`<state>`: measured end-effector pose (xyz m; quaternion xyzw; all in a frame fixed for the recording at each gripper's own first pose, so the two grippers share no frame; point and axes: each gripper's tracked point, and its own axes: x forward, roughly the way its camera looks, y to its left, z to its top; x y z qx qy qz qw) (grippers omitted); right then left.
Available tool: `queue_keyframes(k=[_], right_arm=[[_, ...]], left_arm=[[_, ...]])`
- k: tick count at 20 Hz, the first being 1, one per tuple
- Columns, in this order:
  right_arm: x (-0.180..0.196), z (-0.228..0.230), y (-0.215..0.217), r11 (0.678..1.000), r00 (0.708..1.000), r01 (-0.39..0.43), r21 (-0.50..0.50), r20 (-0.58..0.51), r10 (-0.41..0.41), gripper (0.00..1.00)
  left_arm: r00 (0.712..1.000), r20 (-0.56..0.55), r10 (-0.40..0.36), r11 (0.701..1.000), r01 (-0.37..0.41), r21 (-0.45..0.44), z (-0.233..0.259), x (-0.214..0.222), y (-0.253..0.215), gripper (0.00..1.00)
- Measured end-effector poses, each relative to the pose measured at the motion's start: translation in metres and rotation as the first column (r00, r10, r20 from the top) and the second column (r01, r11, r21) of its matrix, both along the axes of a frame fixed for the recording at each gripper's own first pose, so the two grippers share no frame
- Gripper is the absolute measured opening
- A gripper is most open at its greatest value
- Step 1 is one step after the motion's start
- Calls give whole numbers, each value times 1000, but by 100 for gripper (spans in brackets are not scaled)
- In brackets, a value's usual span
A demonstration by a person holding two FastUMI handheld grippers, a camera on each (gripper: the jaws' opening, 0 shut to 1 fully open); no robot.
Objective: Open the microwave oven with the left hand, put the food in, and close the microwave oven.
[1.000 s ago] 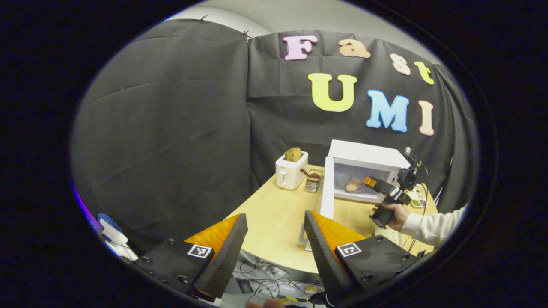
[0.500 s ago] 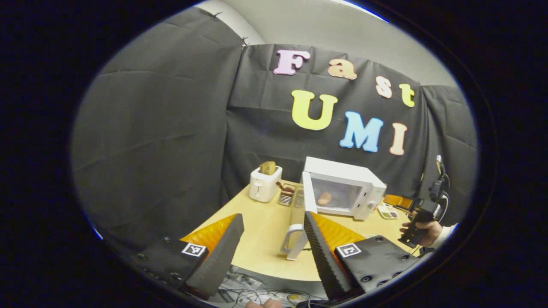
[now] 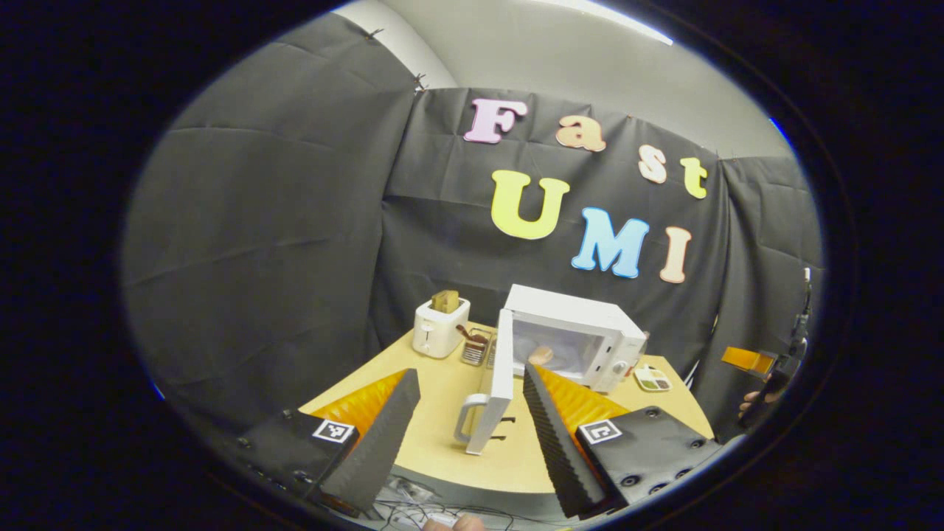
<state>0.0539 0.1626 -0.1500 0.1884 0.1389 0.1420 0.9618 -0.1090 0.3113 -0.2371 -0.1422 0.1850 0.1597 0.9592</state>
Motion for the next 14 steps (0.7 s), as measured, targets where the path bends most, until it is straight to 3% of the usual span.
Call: queue_keyframes(k=[6, 7, 8, 12, 14], right_arm=[[-14, -2, -39, 1000, 1000, -8, -8, -4, 8, 98], [-15, 1, -44, 1000, 1000, 5, -9, -1, -5, 93], [-14, 0, -53, 999, 1000, 27, -36, -3, -27, 98], [0, 12, -75, 986, 988, 151, -77, -11, -152, 98], [10, 18, -79, 975, 977, 206, -86, -27, -209, 98]], left_arm=[[994, -108, 6, 995, 5, 101, -43, 3, -5, 88], [994, -112, 16, 995, -5, 102, -50, 8, 5, 88], [993, -117, 27, 996, -17, 89, -62, 18, 16, 89], [975, -219, 31, 996, -11, 89, -139, 50, 69, 89], [964, -267, 2, 999, 12, 51, -179, 64, 80, 95]])
